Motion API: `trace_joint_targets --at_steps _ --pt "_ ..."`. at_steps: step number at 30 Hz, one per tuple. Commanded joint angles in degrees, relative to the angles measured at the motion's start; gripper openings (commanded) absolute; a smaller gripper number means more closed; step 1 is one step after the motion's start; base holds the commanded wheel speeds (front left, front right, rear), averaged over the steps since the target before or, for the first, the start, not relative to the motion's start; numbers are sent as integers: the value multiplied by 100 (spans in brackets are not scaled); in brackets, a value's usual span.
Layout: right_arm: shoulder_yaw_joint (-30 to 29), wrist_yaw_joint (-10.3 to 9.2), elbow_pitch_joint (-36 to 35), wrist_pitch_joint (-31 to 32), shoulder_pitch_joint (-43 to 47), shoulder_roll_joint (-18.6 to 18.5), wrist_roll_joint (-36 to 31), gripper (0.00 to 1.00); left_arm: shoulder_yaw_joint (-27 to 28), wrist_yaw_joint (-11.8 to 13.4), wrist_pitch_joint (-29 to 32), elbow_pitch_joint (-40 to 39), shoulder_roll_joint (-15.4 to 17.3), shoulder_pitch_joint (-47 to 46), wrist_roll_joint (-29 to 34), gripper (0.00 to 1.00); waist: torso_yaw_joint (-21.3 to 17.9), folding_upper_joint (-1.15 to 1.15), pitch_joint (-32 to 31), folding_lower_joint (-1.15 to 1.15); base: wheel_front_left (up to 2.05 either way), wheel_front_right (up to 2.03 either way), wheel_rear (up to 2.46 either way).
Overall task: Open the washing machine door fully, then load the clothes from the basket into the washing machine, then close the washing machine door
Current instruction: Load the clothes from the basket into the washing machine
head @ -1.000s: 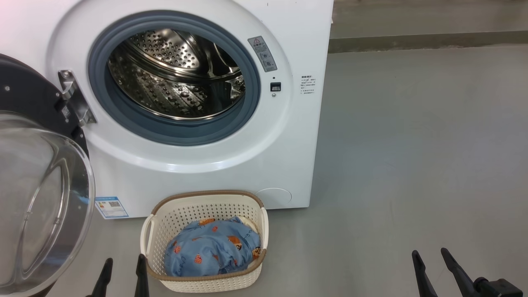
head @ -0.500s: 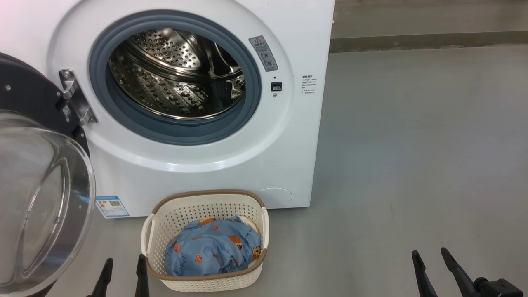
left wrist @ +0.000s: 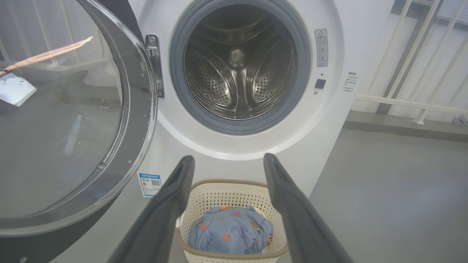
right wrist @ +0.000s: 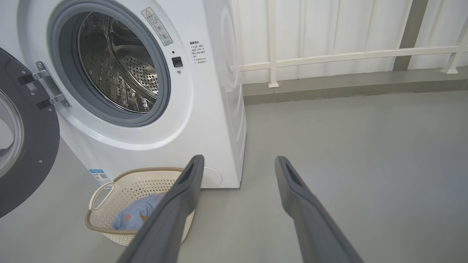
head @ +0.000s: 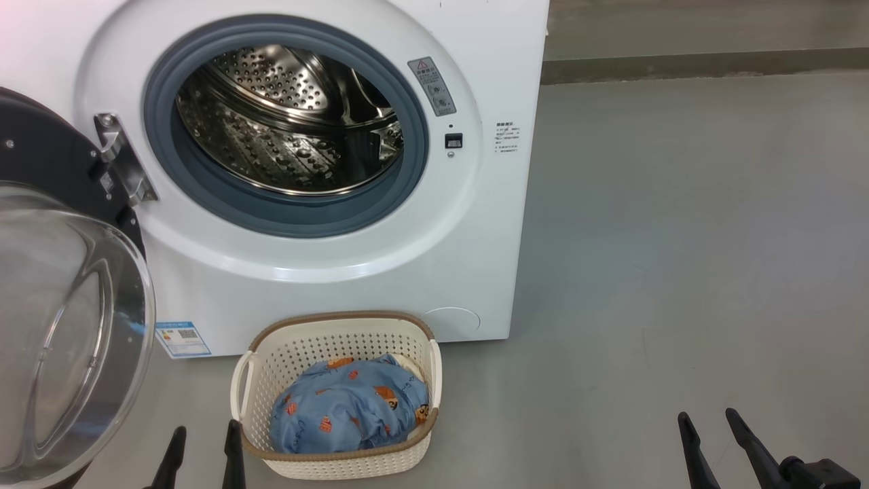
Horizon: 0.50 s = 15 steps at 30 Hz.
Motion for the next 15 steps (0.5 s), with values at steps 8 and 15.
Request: trace_joint_targets --at_steps 8,15 --pt "166 9 -135 -69 -197 -103 -12 100 171 5 -36 -72 54 -112 109 100 -1 0 38 0 46 -46 0" --pt "163 9 -137 -69 -209 -102 -11 100 201 -5 -36 -66 54 -138 120 100 0 0 79 0 132 -132 0"
